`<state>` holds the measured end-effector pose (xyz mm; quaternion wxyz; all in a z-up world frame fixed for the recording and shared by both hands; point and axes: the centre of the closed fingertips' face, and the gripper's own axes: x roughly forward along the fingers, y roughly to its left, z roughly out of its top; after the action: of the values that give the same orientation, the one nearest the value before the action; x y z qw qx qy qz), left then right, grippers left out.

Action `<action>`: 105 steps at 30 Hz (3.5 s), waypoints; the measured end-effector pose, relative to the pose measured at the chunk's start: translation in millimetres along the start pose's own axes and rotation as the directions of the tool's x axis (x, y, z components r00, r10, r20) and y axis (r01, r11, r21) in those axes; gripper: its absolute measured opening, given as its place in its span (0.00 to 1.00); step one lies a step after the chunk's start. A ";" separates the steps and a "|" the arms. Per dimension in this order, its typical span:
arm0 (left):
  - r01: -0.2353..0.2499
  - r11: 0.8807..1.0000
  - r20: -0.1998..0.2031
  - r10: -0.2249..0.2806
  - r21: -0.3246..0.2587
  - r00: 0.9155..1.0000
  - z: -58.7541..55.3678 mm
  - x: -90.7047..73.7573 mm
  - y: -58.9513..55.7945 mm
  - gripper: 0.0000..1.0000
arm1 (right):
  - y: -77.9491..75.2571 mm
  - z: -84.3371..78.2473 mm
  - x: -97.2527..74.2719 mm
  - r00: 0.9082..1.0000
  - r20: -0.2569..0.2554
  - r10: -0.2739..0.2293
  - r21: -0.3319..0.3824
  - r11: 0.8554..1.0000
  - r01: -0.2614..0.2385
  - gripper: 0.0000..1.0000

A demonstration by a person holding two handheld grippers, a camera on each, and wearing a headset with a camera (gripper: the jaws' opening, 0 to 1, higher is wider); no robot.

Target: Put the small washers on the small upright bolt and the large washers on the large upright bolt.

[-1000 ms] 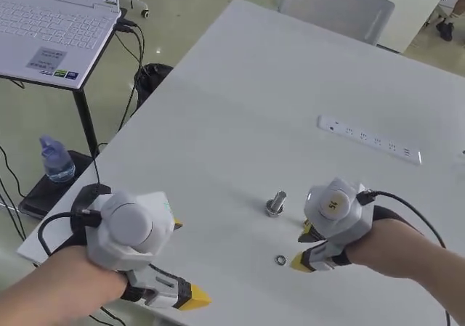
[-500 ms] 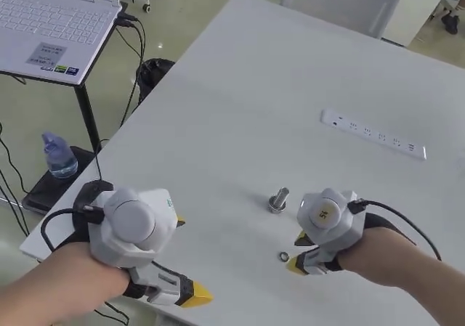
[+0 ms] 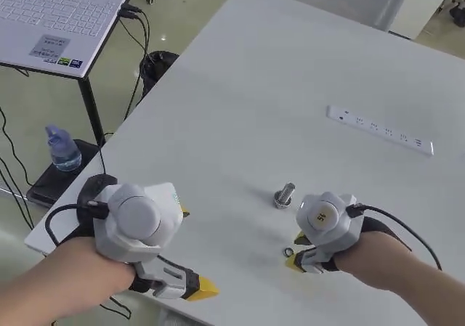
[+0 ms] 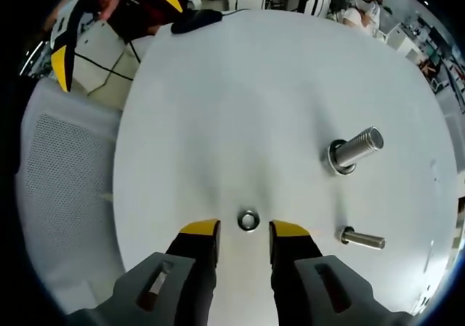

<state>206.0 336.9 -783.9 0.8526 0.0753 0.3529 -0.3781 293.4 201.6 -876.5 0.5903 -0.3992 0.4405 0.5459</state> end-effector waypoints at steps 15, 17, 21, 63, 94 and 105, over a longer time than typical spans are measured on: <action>0.011 1.000 -0.001 -0.011 -0.005 1.000 -3.8 1.9 -4.5 0.83 | 0.4 0.5 2.4 1.000 0.009 -0.018 -0.017 1.000 0.018 0.26; 0.013 1.000 0.000 -0.013 -0.009 1.000 -4.4 2.4 -4.9 0.82 | 1.1 0.1 2.2 1.000 0.010 -0.020 -0.016 1.000 0.020 0.25; 0.015 1.000 0.002 -0.015 -0.014 1.000 -3.9 2.2 -6.2 0.81 | 1.7 0.0 1.4 1.000 0.015 -0.023 -0.003 1.000 0.023 0.24; 0.004 1.000 -0.002 -0.004 -0.018 1.000 -5.4 -1.9 -3.6 0.78 | -6.2 -6.9 -11.4 1.000 -0.006 -0.016 0.113 0.993 0.017 0.13; -0.022 0.999 0.033 0.023 -0.039 0.999 2.5 -4.8 2.9 0.85 | -36.2 -41.0 -50.8 0.999 -0.024 -0.045 0.161 0.986 0.048 0.13; -0.019 0.998 0.049 0.022 -0.055 0.999 6.1 -5.5 -1.5 0.95 | -47.4 -39.5 -58.3 0.998 -0.015 -0.053 0.151 0.987 0.055 0.13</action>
<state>205.7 336.7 -775.5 0.8666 0.0464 0.3410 -0.3613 336.4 142.9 -832.8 0.6310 -0.3681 0.4732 0.4925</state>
